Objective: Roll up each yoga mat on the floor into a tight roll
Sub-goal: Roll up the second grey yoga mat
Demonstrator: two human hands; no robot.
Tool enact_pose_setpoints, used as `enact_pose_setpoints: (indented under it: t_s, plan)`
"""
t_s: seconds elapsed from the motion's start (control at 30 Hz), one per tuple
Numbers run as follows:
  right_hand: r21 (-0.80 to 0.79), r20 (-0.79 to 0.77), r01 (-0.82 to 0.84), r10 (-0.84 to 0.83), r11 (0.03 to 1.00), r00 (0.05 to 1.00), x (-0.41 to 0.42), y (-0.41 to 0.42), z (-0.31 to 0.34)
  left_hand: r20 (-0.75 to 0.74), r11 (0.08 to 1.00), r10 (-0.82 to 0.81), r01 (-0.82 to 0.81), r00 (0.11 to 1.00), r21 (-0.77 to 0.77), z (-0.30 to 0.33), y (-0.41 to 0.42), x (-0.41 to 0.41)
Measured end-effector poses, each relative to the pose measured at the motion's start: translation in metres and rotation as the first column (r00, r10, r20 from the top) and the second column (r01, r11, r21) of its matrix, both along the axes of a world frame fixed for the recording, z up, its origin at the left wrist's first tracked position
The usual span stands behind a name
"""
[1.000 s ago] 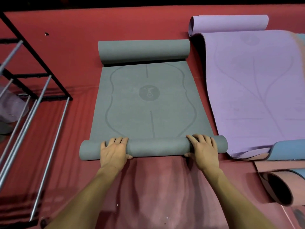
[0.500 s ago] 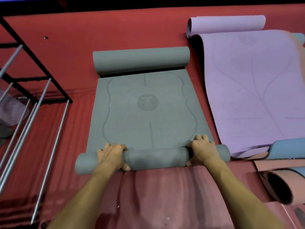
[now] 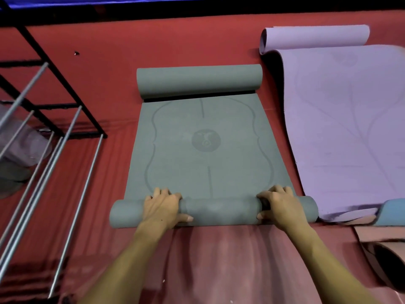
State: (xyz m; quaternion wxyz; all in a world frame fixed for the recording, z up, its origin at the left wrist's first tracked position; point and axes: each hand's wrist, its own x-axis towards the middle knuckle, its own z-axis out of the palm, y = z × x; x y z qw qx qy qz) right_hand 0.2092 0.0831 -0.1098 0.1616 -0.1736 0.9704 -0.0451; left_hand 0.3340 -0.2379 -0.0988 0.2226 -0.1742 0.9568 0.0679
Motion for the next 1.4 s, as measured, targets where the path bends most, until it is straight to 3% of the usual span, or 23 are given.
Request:
enact_pose_setpoints:
  t_s: [0.17,0.57,0.67,0.8,0.93,1.03,1.2,1.4]
  plan:
    - [-0.02,-0.035,-0.006,0.006,1.0,0.999,0.001,-0.002,0.001,-0.095,0.999,0.01,-0.014,0.995,-0.037,-0.005,0.003,0.003]
    - [-0.138,-0.023,0.005,-0.008,0.99,1.0,0.011,0.002,-0.002,-0.103,0.995,0.096,-0.096,0.99,0.007,-0.003,0.007,-0.001]
    - [-0.073,-0.095,0.024,-0.031,0.997,0.995,0.01,0.001,-0.007,-0.21,0.984,0.159,-0.137,0.965,0.115,-0.007,0.009,0.005]
    - [-0.108,-0.117,0.018,-0.03,0.994,0.993,0.012,0.001,-0.012,-0.38,0.993,0.112,-0.085,0.918,0.087,-0.012,0.012,0.012]
    - [-0.166,-0.197,0.03,-0.063,0.986,0.978,0.022,0.0,-0.017,-0.256,0.998,0.059,-0.054,0.965,0.026,-0.007,0.008,0.001]
    - [-0.116,-0.194,0.058,-0.08,0.992,0.978,0.037,-0.002,-0.024,-0.184,0.998,0.064,-0.059,0.981,0.033,-0.006,0.009,-0.001]
    - [0.045,-0.148,0.009,-0.003,0.999,0.989,0.038,-0.005,-0.033,-0.253,0.999,0.034,-0.041,0.967,-0.023,-0.021,0.012,0.007]
    - [0.031,-0.25,-0.051,0.057,0.998,0.967,0.02,-0.003,-0.031,-0.339,0.999,0.003,-0.02,0.941,-0.047,-0.028,0.007,0.013]
